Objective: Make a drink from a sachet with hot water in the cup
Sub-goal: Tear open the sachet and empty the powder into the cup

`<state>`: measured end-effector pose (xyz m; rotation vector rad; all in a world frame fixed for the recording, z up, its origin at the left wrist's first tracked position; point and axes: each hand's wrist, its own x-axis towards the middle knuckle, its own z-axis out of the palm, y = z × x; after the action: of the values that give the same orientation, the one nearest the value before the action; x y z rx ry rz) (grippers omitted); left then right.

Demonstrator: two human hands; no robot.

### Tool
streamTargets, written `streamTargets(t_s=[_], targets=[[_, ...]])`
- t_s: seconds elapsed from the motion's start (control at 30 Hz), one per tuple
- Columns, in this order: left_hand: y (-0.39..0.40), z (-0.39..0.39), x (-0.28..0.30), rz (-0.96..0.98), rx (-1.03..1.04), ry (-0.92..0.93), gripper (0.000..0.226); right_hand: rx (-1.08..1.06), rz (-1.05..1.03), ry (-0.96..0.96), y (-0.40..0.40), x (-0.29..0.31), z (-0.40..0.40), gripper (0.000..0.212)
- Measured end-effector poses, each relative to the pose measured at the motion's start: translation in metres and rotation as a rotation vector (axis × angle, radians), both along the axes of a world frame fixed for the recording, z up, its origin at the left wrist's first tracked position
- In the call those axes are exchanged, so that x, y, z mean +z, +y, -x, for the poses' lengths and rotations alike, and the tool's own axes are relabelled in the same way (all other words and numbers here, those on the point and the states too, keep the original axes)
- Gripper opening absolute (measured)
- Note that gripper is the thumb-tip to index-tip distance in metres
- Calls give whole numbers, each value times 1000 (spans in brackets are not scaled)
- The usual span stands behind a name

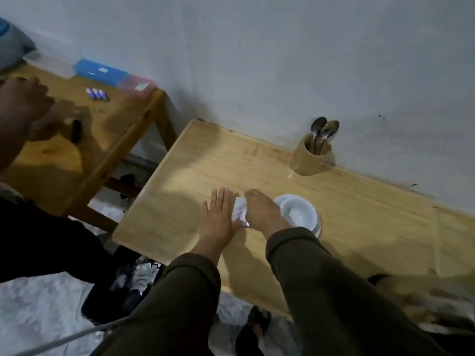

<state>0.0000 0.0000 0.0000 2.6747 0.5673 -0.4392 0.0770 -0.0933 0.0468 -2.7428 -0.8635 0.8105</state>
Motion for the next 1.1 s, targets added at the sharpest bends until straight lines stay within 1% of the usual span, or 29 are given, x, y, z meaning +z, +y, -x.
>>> streamTargets(t_s=[0.1,0.2,0.3,0.43,0.5,0.6,0.7,0.73,0.8,0.87,0.93,0.97,1.03,1.07,1.1], targets=[[3,-6,-1,7,13,45,94,-30,16,12,7,-8,-8,53],[5,-8,-3,23,27,50,98,-28,50,-3,12,-17,-10,43],[7,-9,-6,29,92,30,101,-1,88,-40,15,-24,-10,43],[7,-11,-7,43,107,24,101,-26,130,-93,15,-27,-12,48],[9,-12,-7,53,107,-1,101,-46,148,-102,16,-25,-15,43],[11,-14,-7,55,73,-41,92,-133,109,-71,20,-16,-21,30],[12,-17,-4,76,35,-115,68,-230,-6,19,21,2,-27,23],[13,-19,-2,113,55,-173,56,-231,-24,46,21,8,-30,23],[16,-23,8,207,163,-252,33,-249,-52,85,15,20,-35,18],[18,-28,24,338,263,-243,18,-329,-120,123,8,28,-42,7],[22,-36,38,477,322,-251,6,-443,-194,152,2,35,-47,9],[23,-40,46,572,377,-265,7,-498,-228,170,-1,39,-49,12],[25,-48,62,798,496,-303,21,-579,-278,175,-7,49,-50,14],[25,-52,70,887,535,-313,28,-607,-301,161,-10,54,-49,13],[24,-56,79,938,553,-309,33,-645,-345,148,-13,58,-47,19]])
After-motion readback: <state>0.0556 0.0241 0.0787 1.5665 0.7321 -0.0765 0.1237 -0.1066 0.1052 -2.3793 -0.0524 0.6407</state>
